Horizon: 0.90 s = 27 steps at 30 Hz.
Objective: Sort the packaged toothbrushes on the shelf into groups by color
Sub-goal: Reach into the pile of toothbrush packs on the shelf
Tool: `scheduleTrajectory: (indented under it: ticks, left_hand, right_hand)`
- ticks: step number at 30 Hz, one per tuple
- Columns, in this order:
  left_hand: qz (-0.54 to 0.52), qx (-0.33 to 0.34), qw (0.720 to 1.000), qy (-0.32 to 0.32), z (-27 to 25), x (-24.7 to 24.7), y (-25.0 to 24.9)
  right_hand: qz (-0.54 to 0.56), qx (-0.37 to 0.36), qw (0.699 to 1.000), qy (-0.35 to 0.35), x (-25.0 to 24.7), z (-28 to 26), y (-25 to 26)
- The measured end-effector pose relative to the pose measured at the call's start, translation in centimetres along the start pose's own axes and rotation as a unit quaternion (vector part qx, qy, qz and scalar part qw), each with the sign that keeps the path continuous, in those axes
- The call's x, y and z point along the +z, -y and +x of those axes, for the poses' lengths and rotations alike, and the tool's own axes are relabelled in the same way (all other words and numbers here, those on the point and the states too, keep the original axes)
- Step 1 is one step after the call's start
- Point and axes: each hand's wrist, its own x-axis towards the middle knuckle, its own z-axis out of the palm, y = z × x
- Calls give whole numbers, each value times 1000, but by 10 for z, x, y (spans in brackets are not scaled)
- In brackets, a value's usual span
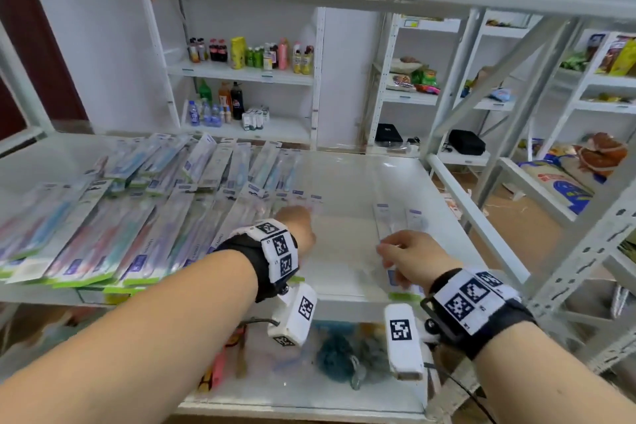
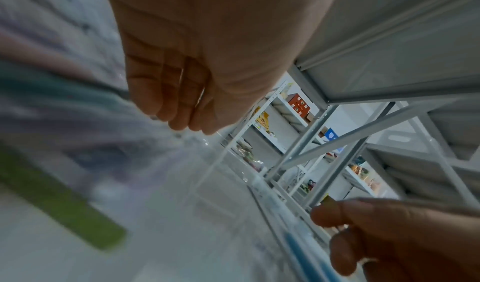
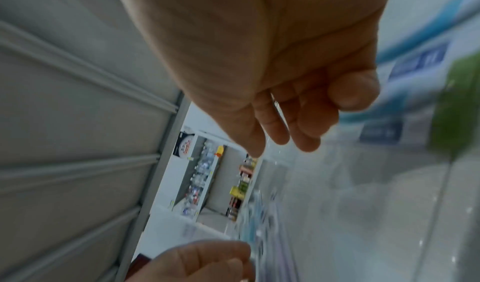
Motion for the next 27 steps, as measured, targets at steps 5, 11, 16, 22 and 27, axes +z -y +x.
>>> scheduleTrajectory:
  ticks: [5,11,16,22,27]
  left_hand:
    - [67,-10,996,56,-12,-1,47]
    - [51,72,995,43,-14,12,75]
    - [-4,107,992,61,-5,13,79]
    - [16,60,996,59,9,15,57]
    - [111,84,988,61,15,41,47]
  right_hand:
    - [-81,-16,992,100,64,23,32]
    - [-213,-27,971,104,109,35,59]
    - [-303,26,945,123,93,35,58]
    - [-358,85,926,87,69,16,56]
    - [-406,81,905,102,76,8,53]
